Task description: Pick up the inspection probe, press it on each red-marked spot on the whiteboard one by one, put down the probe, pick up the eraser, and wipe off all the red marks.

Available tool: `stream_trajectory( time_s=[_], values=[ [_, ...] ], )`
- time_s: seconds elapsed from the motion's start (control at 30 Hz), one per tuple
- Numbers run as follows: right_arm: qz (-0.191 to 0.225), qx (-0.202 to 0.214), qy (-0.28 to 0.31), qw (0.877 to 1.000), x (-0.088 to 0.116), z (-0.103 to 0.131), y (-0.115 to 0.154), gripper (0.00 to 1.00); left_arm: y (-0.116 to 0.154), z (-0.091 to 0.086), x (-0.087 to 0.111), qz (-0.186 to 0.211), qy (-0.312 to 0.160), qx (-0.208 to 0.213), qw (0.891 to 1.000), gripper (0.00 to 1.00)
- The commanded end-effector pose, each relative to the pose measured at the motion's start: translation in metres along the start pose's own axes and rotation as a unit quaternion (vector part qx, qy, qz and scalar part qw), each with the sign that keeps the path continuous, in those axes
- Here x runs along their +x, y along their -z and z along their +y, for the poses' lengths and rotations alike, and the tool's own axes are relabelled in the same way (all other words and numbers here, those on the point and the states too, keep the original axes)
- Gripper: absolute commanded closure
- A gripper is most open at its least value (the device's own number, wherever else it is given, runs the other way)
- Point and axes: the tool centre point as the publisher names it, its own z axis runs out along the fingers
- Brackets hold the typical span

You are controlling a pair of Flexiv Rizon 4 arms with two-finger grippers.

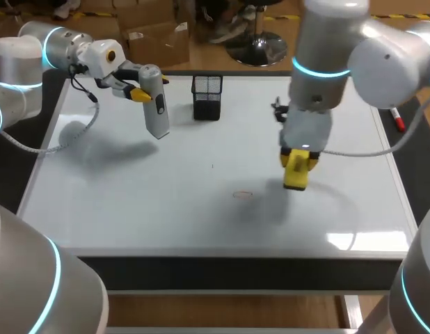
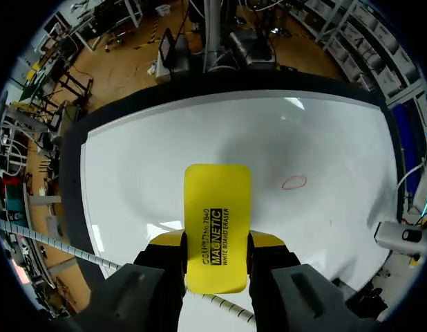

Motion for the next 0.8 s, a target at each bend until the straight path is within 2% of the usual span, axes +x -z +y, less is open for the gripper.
stream_trajectory(
  time_s=[0.03, 0.23, 0.27, 0.4, 0.63, 0.8],
  values=[
    [0.041, 0.003, 0.012, 0.999, -0.034, 0.016, -0.004, 1.0, 0.001, -0.002, -0.001, 0.002, 0.001, -0.001, 1.0, 1.0],
    [0.054, 0.005, 0.045, 0.998, -0.079, 0.036, -0.015, 1.0, 0.001, -0.002, -0.001, 0.002, 0.001, -0.001, 1.0, 1.0],
    [0.038, 0.006, 0.053, 0.998, -0.084, 0.038, -0.015, 1.0, 0.001, -0.002, -0.001, 0.002, 0.001, -0.001, 1.0, 1.0],
    [0.032, 0.008, 0.071, 0.997, -0.106, 0.045, -0.019, 1.0, 0.001, -0.002, -0.001, 0.002, 0.001, -0.001, 1.0, 1.0],
    [0.023, 0.002, 0.09, 0.996, -0.131, 0.046, -0.035, 1.0, 0.001, -0.002, -0.001, 0.002, 0.001, -0.001, 1.0, 1.0],
    [0.014, -0.003, 0.094, 0.996, -0.139, 0.045, -0.047, 1.0, 0.001, -0.002, -0.001, 0.002, 0.001, -0.001, 1.0, 1.0]
  ],
)
